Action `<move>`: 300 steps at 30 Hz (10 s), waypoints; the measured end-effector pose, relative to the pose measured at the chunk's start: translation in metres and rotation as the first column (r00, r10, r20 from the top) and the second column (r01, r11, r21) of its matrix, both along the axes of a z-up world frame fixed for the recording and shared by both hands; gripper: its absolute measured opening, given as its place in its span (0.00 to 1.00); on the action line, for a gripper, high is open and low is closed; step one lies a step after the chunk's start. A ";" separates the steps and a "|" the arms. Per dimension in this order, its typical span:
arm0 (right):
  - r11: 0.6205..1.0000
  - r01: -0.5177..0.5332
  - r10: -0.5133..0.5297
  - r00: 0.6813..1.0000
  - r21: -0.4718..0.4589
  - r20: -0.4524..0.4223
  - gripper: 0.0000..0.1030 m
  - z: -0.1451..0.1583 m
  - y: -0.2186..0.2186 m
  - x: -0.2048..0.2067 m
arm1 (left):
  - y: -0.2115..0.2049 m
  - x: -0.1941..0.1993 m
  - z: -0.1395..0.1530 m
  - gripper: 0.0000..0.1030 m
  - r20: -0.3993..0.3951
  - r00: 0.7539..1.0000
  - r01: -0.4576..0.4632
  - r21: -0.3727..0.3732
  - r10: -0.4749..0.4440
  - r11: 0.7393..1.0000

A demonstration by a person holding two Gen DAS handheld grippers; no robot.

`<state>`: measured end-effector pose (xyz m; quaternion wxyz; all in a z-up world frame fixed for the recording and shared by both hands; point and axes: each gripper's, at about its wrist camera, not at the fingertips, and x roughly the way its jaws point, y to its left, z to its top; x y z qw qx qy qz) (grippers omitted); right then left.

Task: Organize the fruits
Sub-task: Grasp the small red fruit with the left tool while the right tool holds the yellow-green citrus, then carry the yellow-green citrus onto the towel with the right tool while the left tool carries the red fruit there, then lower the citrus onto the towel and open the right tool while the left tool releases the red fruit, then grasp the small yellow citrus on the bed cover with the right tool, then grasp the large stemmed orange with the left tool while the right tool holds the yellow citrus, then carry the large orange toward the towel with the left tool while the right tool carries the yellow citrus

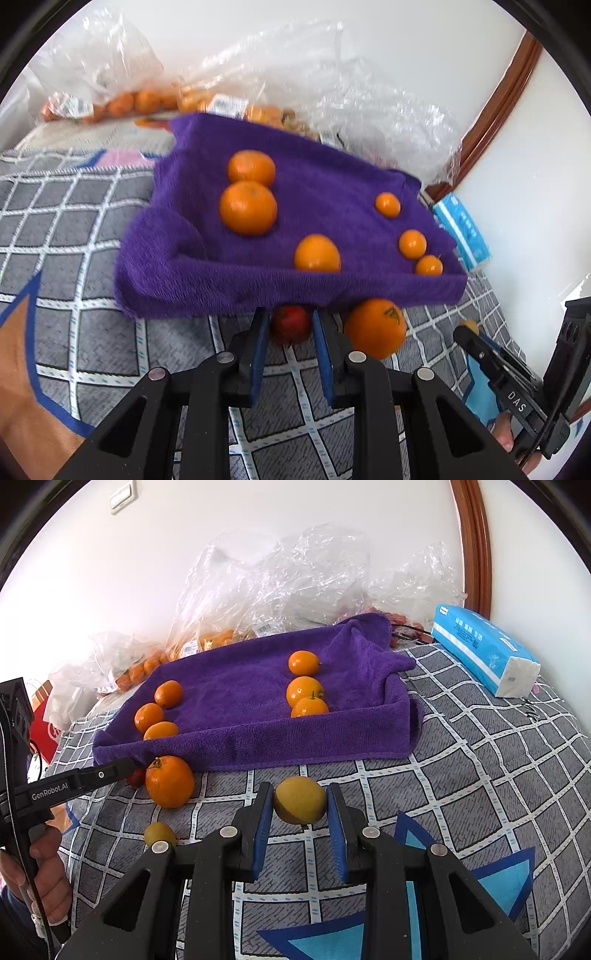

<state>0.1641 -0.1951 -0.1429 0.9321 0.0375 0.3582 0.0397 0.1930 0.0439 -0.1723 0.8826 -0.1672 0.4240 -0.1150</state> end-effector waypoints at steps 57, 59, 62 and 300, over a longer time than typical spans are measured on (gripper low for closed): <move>0.999 -0.021 0.027 0.990 -0.043 0.140 0.28 0.089 0.030 0.039 | 0.036 0.013 0.098 0.23 0.235 0.967 -0.101 -0.005 0.099 0.995; 0.999 -0.022 0.028 0.989 -0.040 0.146 0.28 0.088 0.030 0.048 | 0.035 0.021 0.093 0.23 0.232 0.968 -0.104 0.007 0.099 0.995; 0.999 -0.022 0.028 0.989 -0.042 0.147 0.28 0.083 0.031 0.062 | 0.036 0.029 0.079 0.23 0.214 0.971 -0.110 -0.009 0.110 0.994; 1.000 0.009 -0.009 1.000 -0.003 0.021 0.26 0.002 -0.018 -0.004 | -0.073 -0.008 0.005 0.40 -0.009 0.991 0.132 0.047 -0.131 0.990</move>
